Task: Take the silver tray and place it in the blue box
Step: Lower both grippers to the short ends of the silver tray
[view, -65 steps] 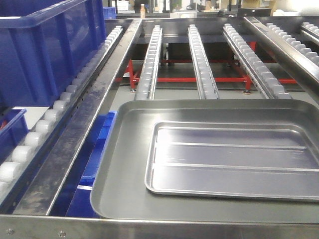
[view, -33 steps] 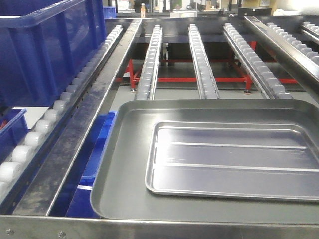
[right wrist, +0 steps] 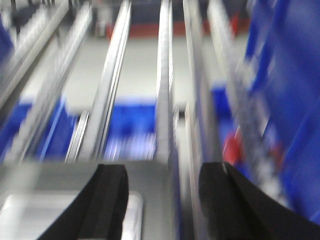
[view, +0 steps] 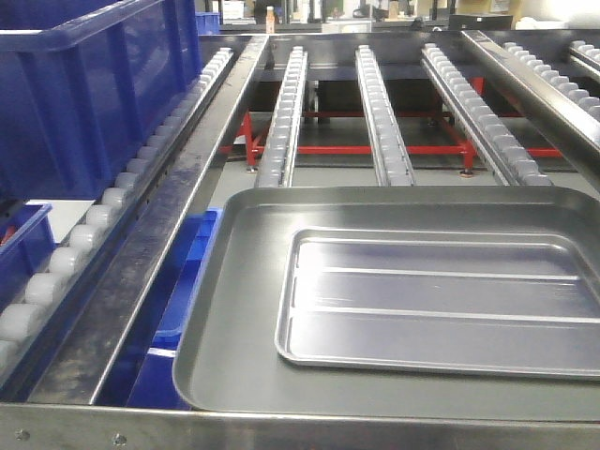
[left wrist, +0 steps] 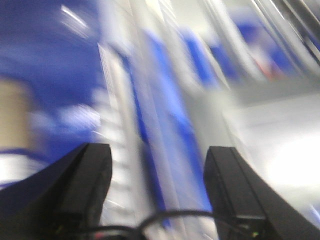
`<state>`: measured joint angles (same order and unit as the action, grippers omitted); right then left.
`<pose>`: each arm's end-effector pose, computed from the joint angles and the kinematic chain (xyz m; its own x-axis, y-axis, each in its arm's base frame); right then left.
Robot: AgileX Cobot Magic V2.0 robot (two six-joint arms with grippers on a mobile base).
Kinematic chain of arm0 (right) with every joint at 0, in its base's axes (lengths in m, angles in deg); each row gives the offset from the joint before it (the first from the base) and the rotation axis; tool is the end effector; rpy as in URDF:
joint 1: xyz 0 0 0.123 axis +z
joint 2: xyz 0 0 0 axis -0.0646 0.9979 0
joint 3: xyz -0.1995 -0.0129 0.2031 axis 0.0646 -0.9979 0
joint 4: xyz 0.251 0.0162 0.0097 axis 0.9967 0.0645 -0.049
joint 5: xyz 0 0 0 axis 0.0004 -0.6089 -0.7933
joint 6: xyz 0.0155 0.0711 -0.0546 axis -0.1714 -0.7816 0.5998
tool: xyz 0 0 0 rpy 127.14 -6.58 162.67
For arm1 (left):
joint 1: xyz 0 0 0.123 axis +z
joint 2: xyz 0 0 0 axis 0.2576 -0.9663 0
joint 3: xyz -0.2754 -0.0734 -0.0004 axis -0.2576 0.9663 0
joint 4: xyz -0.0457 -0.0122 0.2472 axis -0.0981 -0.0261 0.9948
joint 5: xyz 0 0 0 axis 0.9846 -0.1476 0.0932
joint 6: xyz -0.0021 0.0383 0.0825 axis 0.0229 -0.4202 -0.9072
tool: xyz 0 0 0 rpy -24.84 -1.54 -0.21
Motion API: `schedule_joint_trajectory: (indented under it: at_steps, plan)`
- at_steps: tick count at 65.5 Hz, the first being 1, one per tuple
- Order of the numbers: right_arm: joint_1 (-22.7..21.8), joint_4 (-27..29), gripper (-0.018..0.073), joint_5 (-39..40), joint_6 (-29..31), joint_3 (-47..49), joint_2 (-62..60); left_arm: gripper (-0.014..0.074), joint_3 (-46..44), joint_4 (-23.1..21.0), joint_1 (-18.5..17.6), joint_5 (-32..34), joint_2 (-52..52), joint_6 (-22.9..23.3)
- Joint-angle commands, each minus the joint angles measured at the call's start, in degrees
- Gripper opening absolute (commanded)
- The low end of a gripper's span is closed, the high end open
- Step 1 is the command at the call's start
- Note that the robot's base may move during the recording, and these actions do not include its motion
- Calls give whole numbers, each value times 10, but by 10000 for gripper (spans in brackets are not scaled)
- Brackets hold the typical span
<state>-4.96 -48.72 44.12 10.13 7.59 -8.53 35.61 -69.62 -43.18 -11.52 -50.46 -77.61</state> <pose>0.0976 0.0010 0.3452 -0.3069 0.1617 -0.9379 0.0366 0.9867 0.1582 0.1234 -0.0696 0.3634 -0.4652 0.1395 -0.8741 0.4547 0.8849 -0.1008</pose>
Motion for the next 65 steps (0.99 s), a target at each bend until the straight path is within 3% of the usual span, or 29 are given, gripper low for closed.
schedule_joint_trajectory:
  at_steps: [1, 12, 18, 23, 29, 35, 45, 65]
  plan:
    - [19, 16, 451, 9, 1, 25, 43, 335, -43, -26, -54, 30, -62, -1]
    - [85, 19, 451, -26, 4, 31, 131, 334, -105, -26, -182, 31, -212, -1]
    - [115, 19, 446, -15, 11, 31, 167, 334, -134, -26, -220, 62, -281, 0]
    - [128, 21, 446, -11, 11, 32, 193, 334, -156, -57, -225, 66, -326, 4]
    - [129, 23, 446, -27, 11, 41, 220, 334, -195, -82, -214, 24, -376, 41]
    - [129, 23, 446, -40, 11, 55, 251, 334, -243, -51, -206, -33, -424, 93]
    - [129, 23, 446, -60, 10, 84, 323, 334, -306, 47, -210, -69, -487, 214]
    - [129, 9, 446, -76, -15, 132, 467, 334, -328, 98, -211, -60, -567, 314]
